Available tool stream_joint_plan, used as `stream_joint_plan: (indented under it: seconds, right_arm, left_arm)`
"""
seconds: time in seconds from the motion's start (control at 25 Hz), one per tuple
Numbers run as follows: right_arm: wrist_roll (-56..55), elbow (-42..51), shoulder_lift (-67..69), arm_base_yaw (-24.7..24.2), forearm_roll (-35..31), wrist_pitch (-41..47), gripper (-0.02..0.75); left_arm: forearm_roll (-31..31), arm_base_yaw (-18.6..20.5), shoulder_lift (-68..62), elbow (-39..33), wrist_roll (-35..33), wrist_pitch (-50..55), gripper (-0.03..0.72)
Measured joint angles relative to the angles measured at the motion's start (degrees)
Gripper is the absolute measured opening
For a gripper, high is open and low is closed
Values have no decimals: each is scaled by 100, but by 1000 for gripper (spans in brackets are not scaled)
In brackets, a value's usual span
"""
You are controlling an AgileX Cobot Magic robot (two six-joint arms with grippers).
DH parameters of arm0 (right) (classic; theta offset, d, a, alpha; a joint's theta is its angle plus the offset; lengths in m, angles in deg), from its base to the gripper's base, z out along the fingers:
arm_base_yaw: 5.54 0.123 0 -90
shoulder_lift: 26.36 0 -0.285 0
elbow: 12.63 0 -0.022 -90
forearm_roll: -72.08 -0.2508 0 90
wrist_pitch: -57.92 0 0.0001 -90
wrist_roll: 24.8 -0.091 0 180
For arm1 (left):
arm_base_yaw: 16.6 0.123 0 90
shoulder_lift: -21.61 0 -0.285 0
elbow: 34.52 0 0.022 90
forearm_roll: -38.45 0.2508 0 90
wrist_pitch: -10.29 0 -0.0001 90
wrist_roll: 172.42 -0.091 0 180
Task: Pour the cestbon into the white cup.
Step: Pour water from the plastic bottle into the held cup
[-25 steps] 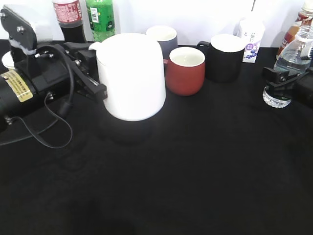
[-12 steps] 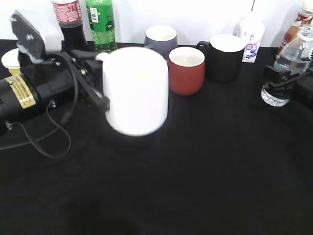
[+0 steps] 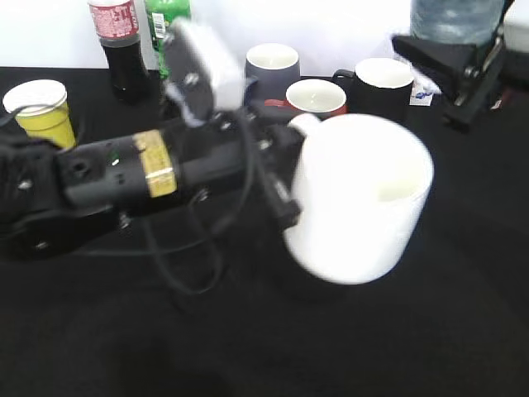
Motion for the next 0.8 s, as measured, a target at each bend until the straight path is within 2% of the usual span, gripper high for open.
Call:
stream_joint_plan:
  seconds: [0.28, 0.48, 0.8]
  right_arm:
    - [2309, 0, -255, 32, 134, 110, 486]
    - [3368, 0, -255, 32, 218, 110, 486]
    - [4461, 0, -255, 32, 223, 115, 486]
  left_arm:
    - [-172, 3, -38, 81, 17, -80, 50]
    - [-417, 3, -38, 81, 22, -221, 50]
    - [-323, 3, -38, 81, 253, -221, 50]
